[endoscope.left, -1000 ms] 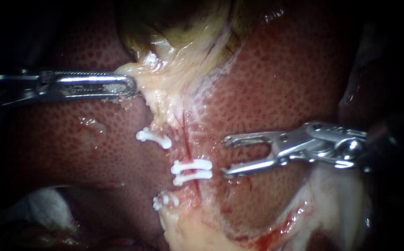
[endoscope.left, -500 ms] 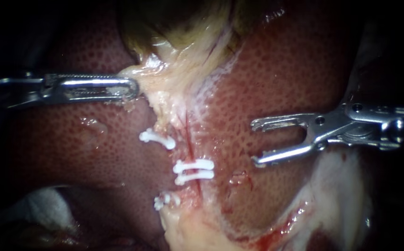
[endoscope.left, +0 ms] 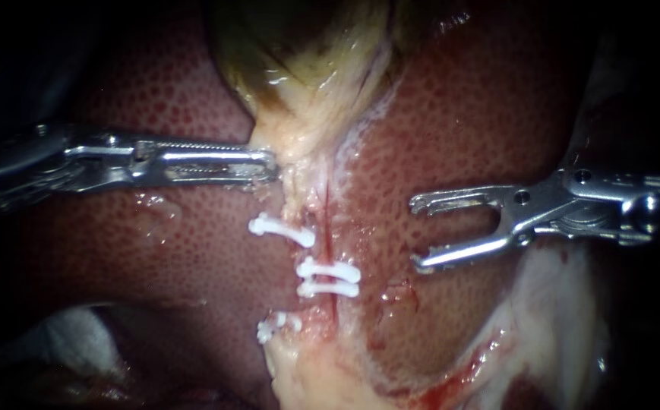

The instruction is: Going back second clip right tube

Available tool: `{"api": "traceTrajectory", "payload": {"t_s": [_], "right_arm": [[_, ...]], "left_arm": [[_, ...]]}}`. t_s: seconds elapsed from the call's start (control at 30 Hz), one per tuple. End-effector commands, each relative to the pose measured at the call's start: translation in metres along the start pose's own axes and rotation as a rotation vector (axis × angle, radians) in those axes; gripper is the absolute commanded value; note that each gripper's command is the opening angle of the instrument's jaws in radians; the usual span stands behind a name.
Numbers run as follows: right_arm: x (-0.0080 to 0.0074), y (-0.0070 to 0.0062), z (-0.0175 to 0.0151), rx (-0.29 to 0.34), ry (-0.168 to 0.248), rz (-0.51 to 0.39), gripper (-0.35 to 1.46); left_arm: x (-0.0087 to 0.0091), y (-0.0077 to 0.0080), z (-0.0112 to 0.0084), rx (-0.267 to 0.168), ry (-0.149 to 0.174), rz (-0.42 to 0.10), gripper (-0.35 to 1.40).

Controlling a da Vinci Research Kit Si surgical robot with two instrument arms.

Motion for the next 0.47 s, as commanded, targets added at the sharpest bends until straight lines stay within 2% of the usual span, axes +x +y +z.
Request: {"api": "traceTrajectory", "payload": {"t_s": [0.03,0.47], "right_arm": [[0.0,0.0,0.0,0.0,0.0,0.0,0.49],[0.0,-0.0001,0.0,0.0,0.0,0.0,0.49]], "left_arm": [[-0.0001,0.0,0.0002,0.0,-0.003,-0.001,-0.35],[-0.0003,0.0001,0.0004,-0.002,-0.007,0.001,-0.35]]}}
